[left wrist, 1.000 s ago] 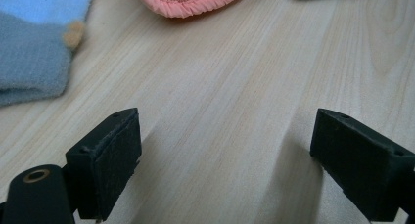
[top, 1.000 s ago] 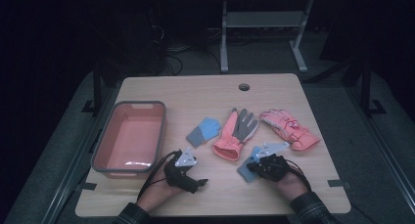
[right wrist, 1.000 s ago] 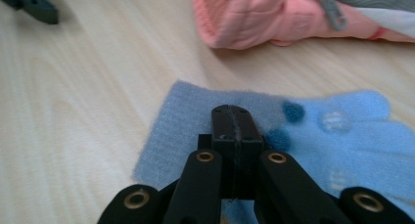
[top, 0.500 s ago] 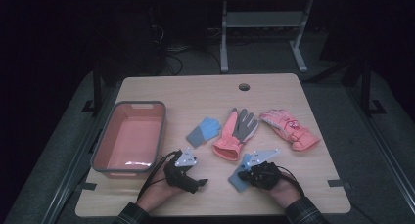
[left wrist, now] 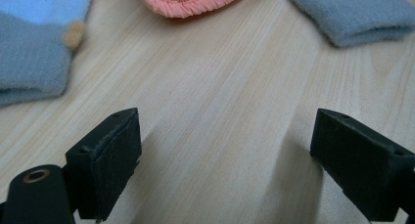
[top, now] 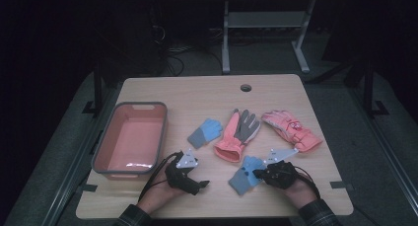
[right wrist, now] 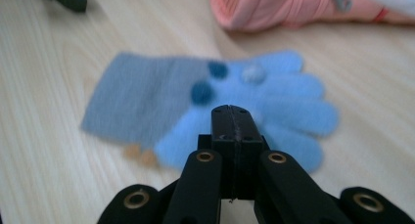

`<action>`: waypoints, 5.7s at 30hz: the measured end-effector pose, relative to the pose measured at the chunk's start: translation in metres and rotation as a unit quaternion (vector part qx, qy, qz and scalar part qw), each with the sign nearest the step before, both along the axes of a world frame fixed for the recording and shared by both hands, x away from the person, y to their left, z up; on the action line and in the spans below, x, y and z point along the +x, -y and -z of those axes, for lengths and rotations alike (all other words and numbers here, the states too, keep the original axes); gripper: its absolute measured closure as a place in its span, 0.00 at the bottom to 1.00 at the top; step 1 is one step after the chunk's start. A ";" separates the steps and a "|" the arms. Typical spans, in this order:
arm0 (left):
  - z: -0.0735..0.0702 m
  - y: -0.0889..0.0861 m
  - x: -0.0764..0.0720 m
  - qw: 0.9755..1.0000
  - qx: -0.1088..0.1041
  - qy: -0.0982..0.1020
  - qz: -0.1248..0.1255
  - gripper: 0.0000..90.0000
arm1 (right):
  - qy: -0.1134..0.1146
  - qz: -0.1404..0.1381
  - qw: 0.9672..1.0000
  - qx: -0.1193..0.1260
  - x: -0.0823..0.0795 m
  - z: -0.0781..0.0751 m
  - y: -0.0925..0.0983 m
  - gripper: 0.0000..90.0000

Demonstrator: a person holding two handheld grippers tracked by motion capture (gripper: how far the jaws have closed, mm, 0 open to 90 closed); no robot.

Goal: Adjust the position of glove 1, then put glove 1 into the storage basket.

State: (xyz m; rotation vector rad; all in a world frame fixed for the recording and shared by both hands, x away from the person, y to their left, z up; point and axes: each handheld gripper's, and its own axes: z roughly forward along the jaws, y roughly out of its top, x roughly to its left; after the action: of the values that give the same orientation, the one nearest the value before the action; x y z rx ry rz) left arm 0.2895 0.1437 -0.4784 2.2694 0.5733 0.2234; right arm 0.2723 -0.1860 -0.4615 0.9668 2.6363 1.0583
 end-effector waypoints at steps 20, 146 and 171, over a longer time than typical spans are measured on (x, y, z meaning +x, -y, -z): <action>0.000 -0.001 0.000 1.000 0.005 0.002 0.003 0.12 | 0.010 -0.030 0.999 0.019 -0.009 -0.004 -0.010 0.92; -0.015 0.028 0.132 0.993 0.046 -0.016 -0.105 0.58 | 0.053 0.118 0.992 0.003 0.010 0.020 0.071 0.14; -0.049 0.021 0.127 0.988 -0.013 -0.076 -0.131 0.89 | 0.053 0.118 0.992 0.003 0.010 0.020 0.071 0.14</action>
State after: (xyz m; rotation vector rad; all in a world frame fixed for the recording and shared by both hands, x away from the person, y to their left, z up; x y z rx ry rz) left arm 0.4170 0.1227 -0.4295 2.1944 0.9513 0.1704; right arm 0.2826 -0.2565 -0.4820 1.1562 2.3648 1.0305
